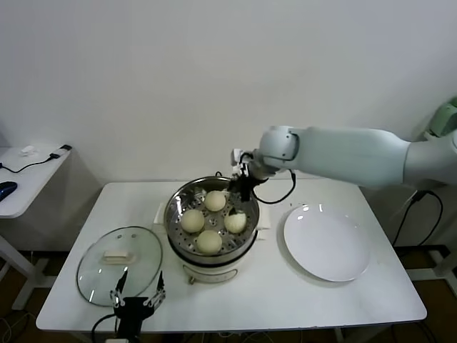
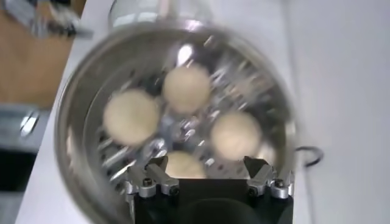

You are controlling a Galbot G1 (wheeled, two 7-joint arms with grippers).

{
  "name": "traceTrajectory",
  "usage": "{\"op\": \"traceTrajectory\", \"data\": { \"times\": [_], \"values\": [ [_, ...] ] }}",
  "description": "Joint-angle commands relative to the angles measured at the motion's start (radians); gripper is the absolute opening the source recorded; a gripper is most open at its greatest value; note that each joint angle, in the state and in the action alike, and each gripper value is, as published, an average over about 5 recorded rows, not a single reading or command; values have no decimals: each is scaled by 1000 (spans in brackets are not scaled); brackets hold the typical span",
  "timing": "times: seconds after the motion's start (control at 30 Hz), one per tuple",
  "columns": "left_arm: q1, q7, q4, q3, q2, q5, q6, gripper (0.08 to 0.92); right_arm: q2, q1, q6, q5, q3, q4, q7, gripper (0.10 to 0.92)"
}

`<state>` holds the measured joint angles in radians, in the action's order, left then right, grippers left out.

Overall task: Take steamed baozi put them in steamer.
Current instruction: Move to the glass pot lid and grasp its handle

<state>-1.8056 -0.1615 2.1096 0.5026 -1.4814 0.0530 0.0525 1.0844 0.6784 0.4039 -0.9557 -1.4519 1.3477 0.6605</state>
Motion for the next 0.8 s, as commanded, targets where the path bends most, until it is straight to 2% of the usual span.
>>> {"op": "traceTrajectory", "data": {
  "times": [0.03,0.2,0.37,0.47,0.63,0.8],
  "values": [
    [13,-1,25,2,3,-7,36,823,-230,-136,-94,13,420,6,-245,823],
    [33,5,37,14,11,-7,61,823,-392,-349,-120,152,671,75,-395,823],
    [53,22,22,29,20,-7,52,823,-546,-696,-172,232,989,160,-569,823],
    [57,29,16,31,30,-7,54,823,-599,-969,-220,284,1214,205,-614,823],
    [70,37,10,32,35,-1,63,823,-540,-1489,-272,361,1727,267,-618,823],
    [88,38,3,34,41,0,64,823,-355,-1874,-396,429,2056,305,-572,822]
  ]
}}
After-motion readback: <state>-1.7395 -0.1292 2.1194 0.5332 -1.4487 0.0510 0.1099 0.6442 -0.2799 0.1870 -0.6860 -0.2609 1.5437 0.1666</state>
